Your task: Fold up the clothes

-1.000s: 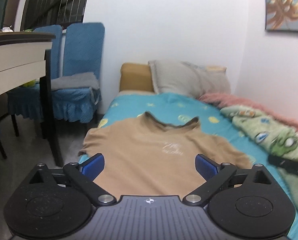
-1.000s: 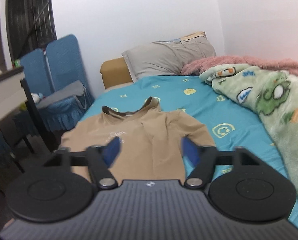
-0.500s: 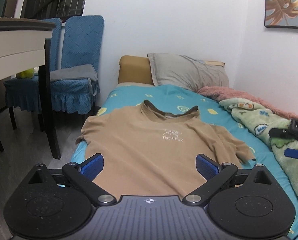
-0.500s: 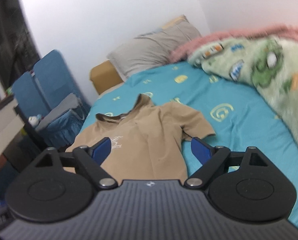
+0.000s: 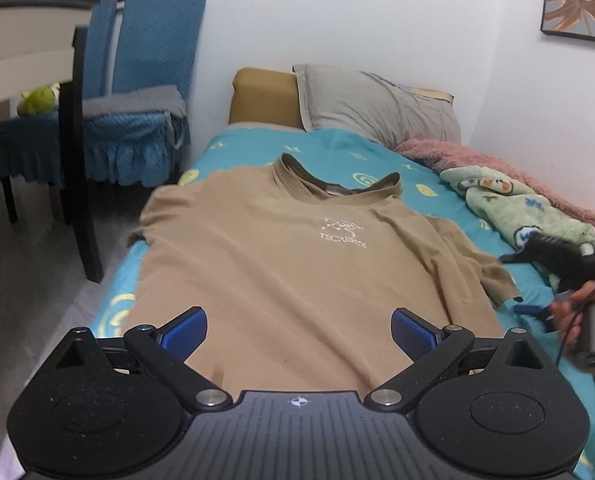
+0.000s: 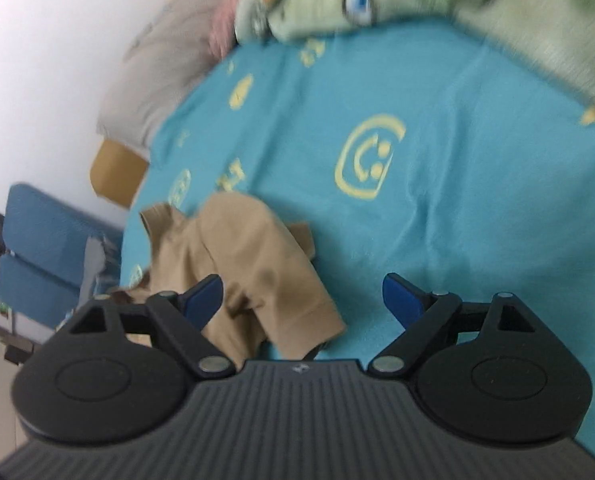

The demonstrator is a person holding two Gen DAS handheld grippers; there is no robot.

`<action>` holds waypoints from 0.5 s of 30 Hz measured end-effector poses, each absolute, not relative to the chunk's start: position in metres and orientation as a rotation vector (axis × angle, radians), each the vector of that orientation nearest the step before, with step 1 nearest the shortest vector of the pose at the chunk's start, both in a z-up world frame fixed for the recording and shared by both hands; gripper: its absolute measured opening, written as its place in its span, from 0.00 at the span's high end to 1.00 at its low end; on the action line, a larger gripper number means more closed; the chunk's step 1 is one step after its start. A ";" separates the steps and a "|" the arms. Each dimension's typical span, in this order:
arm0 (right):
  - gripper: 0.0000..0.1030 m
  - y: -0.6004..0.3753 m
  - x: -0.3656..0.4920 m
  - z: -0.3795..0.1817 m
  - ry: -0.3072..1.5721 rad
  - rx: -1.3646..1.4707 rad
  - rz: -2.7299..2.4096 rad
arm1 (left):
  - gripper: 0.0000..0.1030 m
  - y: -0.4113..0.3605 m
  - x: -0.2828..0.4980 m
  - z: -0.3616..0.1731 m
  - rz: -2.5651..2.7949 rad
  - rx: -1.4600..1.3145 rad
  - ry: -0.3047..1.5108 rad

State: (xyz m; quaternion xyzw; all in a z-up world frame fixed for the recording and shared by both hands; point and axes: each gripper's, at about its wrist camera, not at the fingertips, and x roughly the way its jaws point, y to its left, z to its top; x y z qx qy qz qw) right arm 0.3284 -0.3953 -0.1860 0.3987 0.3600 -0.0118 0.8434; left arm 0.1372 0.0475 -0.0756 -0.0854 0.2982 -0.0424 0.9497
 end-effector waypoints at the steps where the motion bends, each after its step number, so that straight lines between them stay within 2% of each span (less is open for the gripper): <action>1: 0.31 -0.398 0.338 -0.195 0.773 0.840 -0.027 | 0.03 0.047 0.142 -0.078 -0.091 -0.183 0.609; 2: 0.38 -0.391 0.345 -0.195 0.776 0.788 -0.019 | 0.03 0.047 0.146 -0.080 -0.095 -0.193 0.611; 3: 0.55 -0.380 0.351 -0.191 0.774 0.716 -0.007 | 0.03 0.048 0.150 -0.081 -0.098 -0.202 0.614; 4: 0.65 -0.369 0.357 -0.187 0.771 0.644 0.005 | 0.03 0.048 0.153 -0.083 -0.098 -0.208 0.617; 5: 0.81 -0.358 0.363 -0.183 0.768 0.572 0.017 | 0.03 0.048 0.155 -0.084 -0.099 -0.214 0.619; 8: 0.87 -0.309 0.373 -0.165 0.695 0.289 0.032 | 0.03 0.049 0.159 -0.087 -0.099 -0.229 0.623; 11: 0.88 -0.256 0.367 -0.153 0.581 0.022 0.096 | 0.03 0.050 0.161 -0.088 -0.088 -0.224 0.617; 15: 0.85 -0.241 0.343 -0.134 0.536 0.005 0.151 | 0.03 0.052 0.162 -0.088 -0.080 -0.218 0.601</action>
